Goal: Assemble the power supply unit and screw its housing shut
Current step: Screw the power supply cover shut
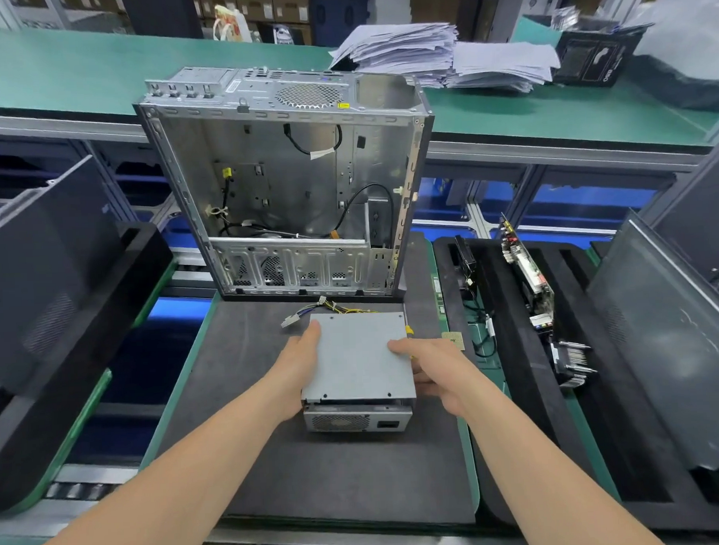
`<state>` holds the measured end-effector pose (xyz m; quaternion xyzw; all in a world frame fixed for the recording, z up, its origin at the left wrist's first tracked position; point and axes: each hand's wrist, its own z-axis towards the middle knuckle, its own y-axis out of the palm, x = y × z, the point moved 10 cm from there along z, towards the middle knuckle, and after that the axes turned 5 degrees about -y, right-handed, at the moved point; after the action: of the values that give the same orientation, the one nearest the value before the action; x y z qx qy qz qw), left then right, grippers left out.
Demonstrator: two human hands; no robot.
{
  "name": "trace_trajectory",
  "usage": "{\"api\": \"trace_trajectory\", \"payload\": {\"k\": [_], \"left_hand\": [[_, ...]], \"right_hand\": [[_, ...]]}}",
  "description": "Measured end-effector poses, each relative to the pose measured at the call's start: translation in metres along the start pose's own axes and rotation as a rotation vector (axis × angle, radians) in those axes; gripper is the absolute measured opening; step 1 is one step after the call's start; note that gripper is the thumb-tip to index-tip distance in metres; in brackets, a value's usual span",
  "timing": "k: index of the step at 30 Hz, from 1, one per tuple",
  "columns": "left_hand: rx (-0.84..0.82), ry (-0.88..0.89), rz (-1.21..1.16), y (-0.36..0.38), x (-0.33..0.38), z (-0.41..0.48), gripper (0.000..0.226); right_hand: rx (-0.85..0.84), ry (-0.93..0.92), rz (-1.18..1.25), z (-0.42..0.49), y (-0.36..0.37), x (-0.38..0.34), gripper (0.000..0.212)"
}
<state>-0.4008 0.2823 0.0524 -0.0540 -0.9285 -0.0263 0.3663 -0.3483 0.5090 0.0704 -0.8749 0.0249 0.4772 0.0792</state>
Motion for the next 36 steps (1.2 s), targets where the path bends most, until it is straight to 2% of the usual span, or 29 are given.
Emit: {"api": "trace_trajectory", "payload": {"k": [5, 8, 10, 11, 12, 14, 16, 19, 21, 24, 27, 30, 31, 34, 36], "left_hand": [[-0.061, 0.050, -0.043, 0.000, 0.040, -0.018, 0.051], [-0.111, 0.134, -0.067, 0.001, 0.073, -0.031, 0.041], [-0.125, 0.193, -0.078, -0.006, 0.094, -0.040, 0.043], [-0.130, 0.205, -0.091, -0.011, 0.102, -0.042, 0.046], [-0.150, 0.211, -0.108, -0.015, 0.108, -0.044, 0.050], [-0.193, 0.228, -0.175, -0.022, 0.113, -0.045, 0.055], [-0.145, 0.243, -0.266, -0.029, 0.107, -0.044, 0.056], [0.069, 0.245, -0.474, -0.032, 0.073, -0.055, 0.053], [0.094, 0.290, -0.531, -0.014, 0.054, -0.071, 0.061], [-0.021, 0.408, -0.427, 0.027, 0.060, -0.097, 0.065], [0.015, 0.579, -0.200, 0.043, 0.088, -0.118, 0.045], [0.079, 0.530, -0.183, 0.039, 0.095, -0.116, 0.021], [0.114, 0.505, -0.179, 0.034, 0.095, -0.113, 0.017], [0.188, 0.445, -0.163, 0.012, 0.092, -0.101, 0.017], [0.164, 0.409, -0.147, -0.003, 0.091, -0.089, 0.019]], "right_hand": [[-0.023, -0.117, 0.013, -0.010, -0.004, -0.045, 0.031], [-0.062, -0.206, 0.012, -0.014, -0.006, -0.074, 0.058], [-0.071, -0.211, 0.049, -0.015, -0.010, -0.087, 0.078], [-0.081, -0.209, 0.072, -0.015, -0.011, -0.092, 0.082], [-0.087, -0.207, 0.106, -0.015, -0.012, -0.096, 0.080], [-0.074, -0.200, 0.205, -0.014, -0.016, -0.099, 0.062], [-0.059, -0.175, 0.313, -0.013, -0.018, -0.097, 0.051], [-0.045, -0.136, 0.446, -0.010, -0.017, -0.088, 0.058], [-0.039, -0.107, 0.512, -0.010, -0.011, -0.082, 0.062], [-0.053, -0.099, 0.553, -0.010, 0.006, -0.075, 0.058], [-0.052, -0.108, 0.558, -0.009, 0.018, -0.070, 0.057], [-0.077, -0.120, 0.545, -0.013, 0.028, -0.070, 0.053], [-0.086, -0.125, 0.521, -0.014, 0.029, -0.070, 0.058], [-0.097, -0.083, 0.406, -0.018, 0.023, -0.067, 0.081], [-0.065, -0.035, 0.332, -0.021, 0.010, -0.069, 0.077]]}}
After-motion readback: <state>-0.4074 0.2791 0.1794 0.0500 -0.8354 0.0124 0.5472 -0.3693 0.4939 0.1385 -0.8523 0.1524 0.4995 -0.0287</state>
